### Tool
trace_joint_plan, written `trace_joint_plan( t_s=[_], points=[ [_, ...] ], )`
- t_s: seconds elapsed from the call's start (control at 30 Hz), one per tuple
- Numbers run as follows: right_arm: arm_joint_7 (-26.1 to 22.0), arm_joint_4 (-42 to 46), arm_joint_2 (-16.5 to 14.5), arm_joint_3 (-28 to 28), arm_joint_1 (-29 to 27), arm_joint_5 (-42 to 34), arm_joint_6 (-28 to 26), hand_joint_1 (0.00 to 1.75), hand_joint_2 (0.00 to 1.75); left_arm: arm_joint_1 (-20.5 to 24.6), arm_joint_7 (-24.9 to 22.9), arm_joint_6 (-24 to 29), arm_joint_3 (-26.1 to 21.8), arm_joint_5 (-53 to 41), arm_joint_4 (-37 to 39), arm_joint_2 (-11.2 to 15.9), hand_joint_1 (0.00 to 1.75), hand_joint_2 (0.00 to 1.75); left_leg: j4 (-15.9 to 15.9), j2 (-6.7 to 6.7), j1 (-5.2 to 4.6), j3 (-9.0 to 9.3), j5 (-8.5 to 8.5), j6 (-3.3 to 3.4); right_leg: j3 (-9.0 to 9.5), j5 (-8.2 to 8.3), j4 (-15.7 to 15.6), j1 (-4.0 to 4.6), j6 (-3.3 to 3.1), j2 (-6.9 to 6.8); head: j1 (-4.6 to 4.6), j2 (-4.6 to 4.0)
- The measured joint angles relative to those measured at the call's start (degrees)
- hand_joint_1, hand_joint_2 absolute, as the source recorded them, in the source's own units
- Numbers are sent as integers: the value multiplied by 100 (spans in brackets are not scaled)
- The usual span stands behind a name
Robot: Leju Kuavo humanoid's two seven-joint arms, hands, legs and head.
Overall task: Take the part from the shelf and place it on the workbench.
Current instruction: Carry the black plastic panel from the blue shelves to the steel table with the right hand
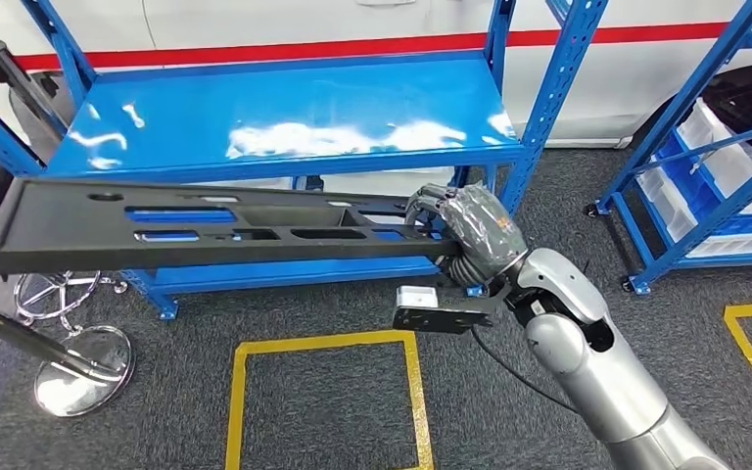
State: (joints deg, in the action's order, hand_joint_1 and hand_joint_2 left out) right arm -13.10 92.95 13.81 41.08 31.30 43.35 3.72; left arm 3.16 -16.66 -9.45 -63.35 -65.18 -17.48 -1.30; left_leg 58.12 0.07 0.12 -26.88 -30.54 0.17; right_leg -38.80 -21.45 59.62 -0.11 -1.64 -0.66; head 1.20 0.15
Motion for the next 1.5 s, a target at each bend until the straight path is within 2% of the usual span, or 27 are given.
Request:
trace_joint_plan(
  t_s=[0.07,0.1,0.13,0.23,0.27,0.33,0.4,0.47,0.5,0.57,0.63,0.67,0.73,0.77,0.8,0.87,0.93,1.0,1.03,1.1,1.17,1.23,1.27,1.3,1.37,1.43,1.5],
  points=[
    [10,13,5,-33,-25,20,19,175,175,3,1,-9,-5,-47,-12,-3,0,175,-158,7,-10,17,26,62,-19,105,-34,-9,72,-9,-1,0],
    [16,15,13,-47,-41,29,28,175,175,8,4,-16,-9,-68,-15,-8,0,175,-184,22,-3,-18,100,102,-42,68,-18,-15,108,3,-3,0],
    [22,16,22,-62,-57,38,35,175,175,11,5,-24,-14,-91,-22,-13,0,175,-207,41,10,-65,180,151,-83,-86,76,-17,138,19,-5,0],
    [32,16,55,-105,-103,56,44,175,175,16,7,-50,-43,-138,-41,-24,0,175,-189,81,17,-321,398,233,-287,-944,950,-42,209,53,-10,0],
    [35,16,65,-116,-121,58,45,175,175,14,7,-59,-56,-146,-45,-25,0,175,-159,83,16,-427,458,230,-330,-1081,1291,-54,230,54,-10,0],
    [49,15,79,-141,-145,61,48,175,175,12,7,-79,-82,-163,-51,-25,0,175,-76,84,18,-648,562,214,-225,-939,1569,-79,256,53,-10,0],
    [64,16,86,-169,-148,68,49,175,175,13,6,-100,-101,-182,-54,-26,0,175,26,81,21,-847,640,180,227,-686,1112,-101,253,52,-10,0],
    [72,27,92,-196,-148,73,49,175,175,11,5,-120,-111,-200,-55,-29,0,175,99,72,11,-971,711,124,733,-766,380,-84,217,55,-8,0],
    [74,35,99,-209,-146,73,48,175,175,7,5,-129,-115,-209,-55,-31,0,175,107,69,9,-1001,756,90,861,-844,151,-66,192,60,-9,0],
    [84,51,116,-232,-146,74,49,175,175,-4,5,-145,-122,-228,-55,-32,0,175,73,62,11,-1037,858,19,866,-817,9,-51,118,62,-9,0],
    [94,57,125,-240,-144,75,52,175,175,-10,5,-157,-125,-247,-55,-39,0,175,158,50,26,-1117,714,-46,772,-681,-40,-72,19,44,-9,0],
    [98,59,125,-243,-145,76,54,175,175,-14,5,-163,-126,-252,-55,-45,0,175,340,44,33,-1188,482,-75,707,-609,-60,-84,-25,34,-8,0],
    [98,62,125,-250,-146,76,55,175,175,-17,5,-172,-129,-257,-55,-55,0,175,1006,41,50,-1365,-97,-119,546,-473,-58,-70,-73,27,-7,0],
    [99,62,125,-253,-151,76,55,175,175,-17,5,-172,-131,-258,-55,-56,0,175,1363,41,54,-1425,-268,-136,458,-407,-53,-64,-73,26,-6,0],
    [101,62,125,-255,-157,78,55,175,175,-17,5,-172,-133,-262,-55,-56,0,175,1614,41,56,-1431,-299,-147,370,-343,-45,-60,-69,25,-7,0],
    [110,62,125,-260,-173,89,55,175,175,-15,10,-172,-134,-280,-57,-56,0,175,1557,41,61,-1176,-25,-155,200,-228,-24,-63,-43,23,-6,0],
    [135,69,131,-278,-189,107,55,175,175,-13,31,-172,-134,-314,-61,-56,0,175,825,31,64,-602,187,-145,63,-133,13,-61,4,27,-5,0],
    [177,88,150,-315,-212,122,57,175,175,-16,68,-172,-135,-357,-65,-56,0,175,126,-2,45,-159,102,-102,-12,-34,30,-50,63,23,-6,0],
    [196,97,165,-336,-224,126,59,175,175,-18,87,-172,-135,-375,-66,-56,0,175,-28,-16,27,-89,52,-77,-29,23,18,-46,91,18,-6,0],
    [213,104,208,-369,-255,131,64,175,175,-24,113,-172,-135,-415,-68,-57,0,175,-85,-10,28,-144,123,-6,-52,86,-8,-47,149,21,-7,0],
    [220,106,250,-397,-290,138,73,175,175,-21,118,-173,-134,-445,-74,-61,0,175,-108,24,45,-244,242,106,-148,-215,220,-52,195,38,-11,0],
    [229,108,268,-421,-317,154,96,175,175,-19,118,-183,-134,-463,-84,-62,0,175,-100,47,35,-371,351,193,-316,-798,863,-62,215,48,-16,0],
    [240,108,270,-428,-330,162,110,175,175,-22,116,-192,-134,-475,-89,-62,0,175,-87,53,21,-451,403,209,-384,-1004,1243,-63,221,49,-15,0],
    [254,107,272,-433,-343,169,124,175,175,-23,113,-203,-135,-487,-91,-62,0,175,-68,55,8,-534,454,215,-403,-1085,1530,-62,220,49,-15,0],
    [278,106,273,-436,-359,174,140,175,175,-25,107,-221,-140,-520,-96,-62,0,175,-12,55,-22,-705,541,216,-191,-896,1588,-51,183,51,-15,0],
    [282,108,273,-441,-356,176,141,175,175,-24,105,-239,-146,-543,-99,-74,0,175,42,51,-47,-835,606,208,340,-684,932,-11,69,58,-12,0],
    [283,111,273,-450,-347,178,142,175,175,-24,105,-249,-150,-553,-102,-94,0,175,65,49,-48,-905,687,172,796,-738,216,39,-20,61,-10,0]
  ],
)
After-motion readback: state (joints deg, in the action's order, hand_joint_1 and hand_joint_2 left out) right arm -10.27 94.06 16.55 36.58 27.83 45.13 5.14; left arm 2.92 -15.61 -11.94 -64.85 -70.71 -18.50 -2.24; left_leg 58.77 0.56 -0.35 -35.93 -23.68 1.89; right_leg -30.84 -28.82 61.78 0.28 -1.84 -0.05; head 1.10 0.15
